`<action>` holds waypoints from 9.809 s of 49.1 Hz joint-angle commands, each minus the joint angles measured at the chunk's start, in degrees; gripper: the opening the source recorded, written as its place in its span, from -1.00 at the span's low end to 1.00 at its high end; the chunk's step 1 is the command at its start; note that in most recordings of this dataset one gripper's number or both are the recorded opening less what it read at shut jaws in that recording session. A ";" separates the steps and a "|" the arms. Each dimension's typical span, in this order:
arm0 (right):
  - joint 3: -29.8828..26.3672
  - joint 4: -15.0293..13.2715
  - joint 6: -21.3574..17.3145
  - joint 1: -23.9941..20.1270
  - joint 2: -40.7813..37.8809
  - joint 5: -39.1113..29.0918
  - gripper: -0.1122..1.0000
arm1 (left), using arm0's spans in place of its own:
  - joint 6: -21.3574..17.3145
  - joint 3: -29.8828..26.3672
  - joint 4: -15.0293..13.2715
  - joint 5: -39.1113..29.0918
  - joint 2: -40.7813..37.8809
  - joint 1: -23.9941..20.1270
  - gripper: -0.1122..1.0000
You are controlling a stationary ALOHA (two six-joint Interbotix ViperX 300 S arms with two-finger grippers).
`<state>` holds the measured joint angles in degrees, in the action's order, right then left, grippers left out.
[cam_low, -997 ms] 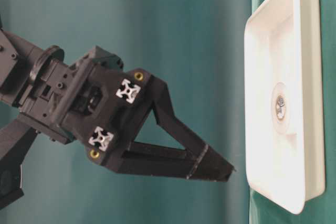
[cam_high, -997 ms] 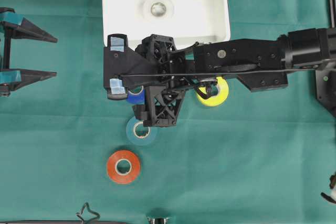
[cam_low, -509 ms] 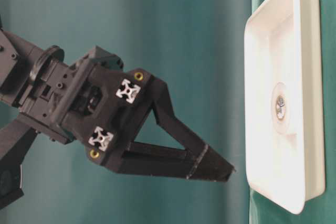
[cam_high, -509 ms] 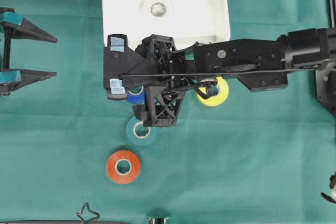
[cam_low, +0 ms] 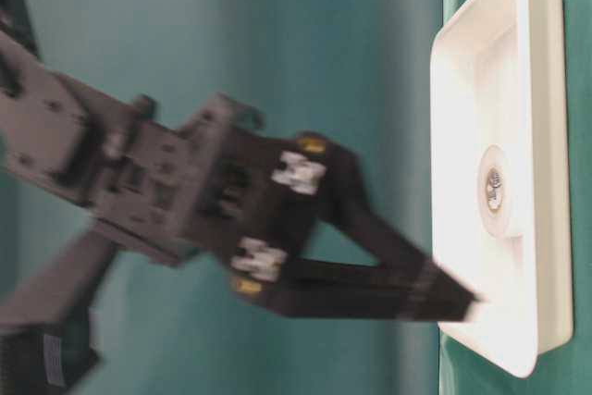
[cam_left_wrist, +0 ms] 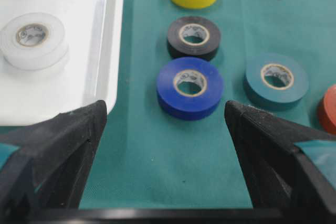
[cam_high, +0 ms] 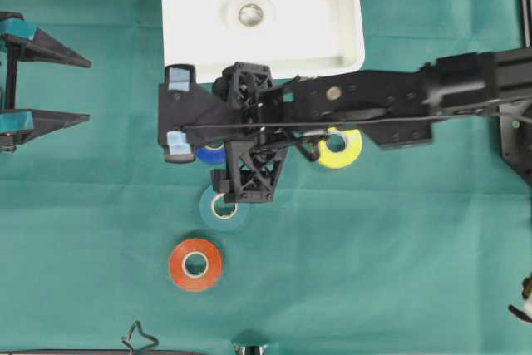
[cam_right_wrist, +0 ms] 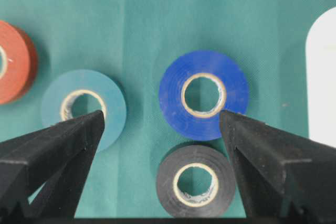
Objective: Pick up the tape from a random location and place it into the white case.
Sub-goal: 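Lower the right gripper into the blue roll's core, then close the right gripper on the blue roll and lift it, then carry the blue roll with the right gripper over the white tray, then lower the blue roll into the tray and open the right gripper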
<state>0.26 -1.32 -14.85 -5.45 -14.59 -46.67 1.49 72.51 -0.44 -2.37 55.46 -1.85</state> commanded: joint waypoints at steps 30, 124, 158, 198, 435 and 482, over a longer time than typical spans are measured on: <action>-0.88 -3.87 -9.14 0.88 -9.14 4.66 0.86 | 0.09 -0.26 -0.09 0.18 -0.44 0.18 0.93; -5.27 -3.96 -12.48 0.26 -9.14 1.76 -0.24 | 0.00 0.09 0.00 0.26 -0.44 -0.70 0.93; -14.68 -8.53 -12.39 -0.70 -1.05 -17.93 -0.24 | 0.00 0.09 -0.09 0.09 -0.44 -0.62 0.93; -22.85 -12.57 -12.39 -2.37 0.00 -28.04 -0.24 | 0.00 0.09 -0.09 0.18 -0.44 -0.70 0.93; 20.04 -13.18 -13.80 23.55 2.99 12.30 -0.24 | 0.00 0.09 -0.09 -0.62 -0.44 -0.70 0.93; 19.95 -13.01 -13.97 23.99 0.88 11.69 0.59 | 0.09 0.09 -0.09 -0.53 -0.44 -1.14 0.93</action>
<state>21.01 -14.41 -28.65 18.54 -14.94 -34.89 1.49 73.21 -0.44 -3.34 55.46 -2.72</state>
